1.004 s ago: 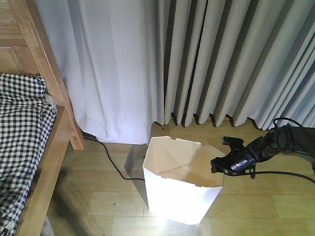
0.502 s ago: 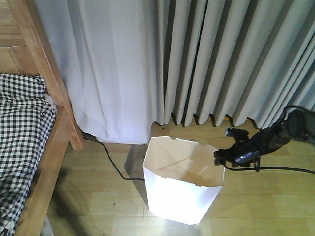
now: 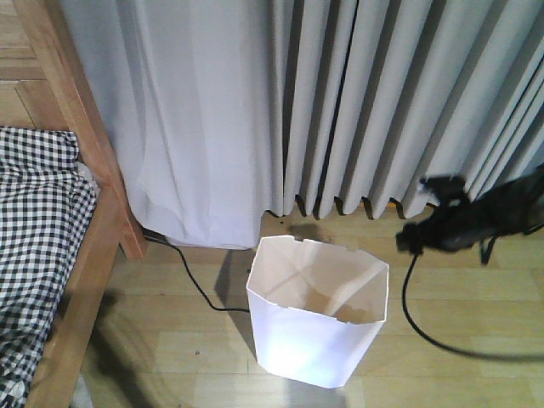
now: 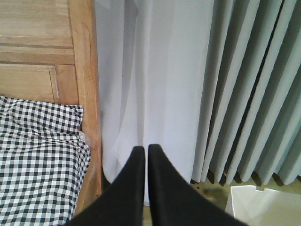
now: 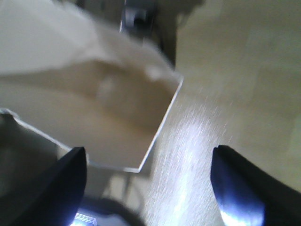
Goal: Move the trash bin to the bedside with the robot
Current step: 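Open the right gripper and lift it away from the bin rim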
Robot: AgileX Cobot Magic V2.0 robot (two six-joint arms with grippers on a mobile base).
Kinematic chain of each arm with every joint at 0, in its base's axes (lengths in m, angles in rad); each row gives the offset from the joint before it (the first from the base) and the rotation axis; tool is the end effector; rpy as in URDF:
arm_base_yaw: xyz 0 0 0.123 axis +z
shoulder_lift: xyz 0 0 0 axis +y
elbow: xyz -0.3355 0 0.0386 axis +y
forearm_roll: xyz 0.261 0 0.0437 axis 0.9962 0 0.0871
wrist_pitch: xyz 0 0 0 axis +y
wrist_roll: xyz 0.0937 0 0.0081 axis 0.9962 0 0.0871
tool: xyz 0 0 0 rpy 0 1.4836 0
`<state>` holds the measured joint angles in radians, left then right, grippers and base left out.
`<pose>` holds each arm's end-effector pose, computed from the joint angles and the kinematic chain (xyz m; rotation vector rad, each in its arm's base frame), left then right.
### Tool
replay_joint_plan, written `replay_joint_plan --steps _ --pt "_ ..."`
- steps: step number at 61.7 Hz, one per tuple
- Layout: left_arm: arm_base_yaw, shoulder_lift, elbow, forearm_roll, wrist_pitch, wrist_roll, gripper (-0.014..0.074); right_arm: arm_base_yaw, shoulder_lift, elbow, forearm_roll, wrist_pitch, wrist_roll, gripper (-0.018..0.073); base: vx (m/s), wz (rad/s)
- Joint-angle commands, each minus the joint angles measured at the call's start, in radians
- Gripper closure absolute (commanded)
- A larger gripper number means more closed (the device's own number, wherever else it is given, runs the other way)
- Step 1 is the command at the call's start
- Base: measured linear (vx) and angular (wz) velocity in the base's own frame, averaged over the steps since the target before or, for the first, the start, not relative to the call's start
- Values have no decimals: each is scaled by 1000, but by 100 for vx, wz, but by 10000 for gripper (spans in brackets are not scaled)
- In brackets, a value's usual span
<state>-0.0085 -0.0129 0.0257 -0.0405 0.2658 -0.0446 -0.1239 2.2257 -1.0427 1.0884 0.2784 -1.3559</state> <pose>0.0179 -0.0012 0.1797 -0.0585 1.7616 -0.0764 0.4045 -0.0272 0.0546 -0.2781 2.7342 0.2361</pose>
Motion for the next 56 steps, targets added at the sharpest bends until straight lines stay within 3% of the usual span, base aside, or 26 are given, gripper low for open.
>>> replay_joint_plan --steps 1,14,26,47,56 --pt "-6 -14 19 -4 -69 -6 602 -4 -197 40 -7 4 -15 20 0 0" --pt "-6 -14 19 -4 -69 -6 602 -4 -548 148 -60 -17 -15 20 0 0" --pt "-6 -14 19 -4 -69 -6 602 -4 -848 238 -36 -60 9 20 0 0" --pt "-6 -14 19 -4 -69 -6 602 -4 -1316 423 130 -164 8 20 0 0" --pt "-6 -14 19 -4 -69 -6 602 1 -1479 518 274 -210 8 20 0 0"
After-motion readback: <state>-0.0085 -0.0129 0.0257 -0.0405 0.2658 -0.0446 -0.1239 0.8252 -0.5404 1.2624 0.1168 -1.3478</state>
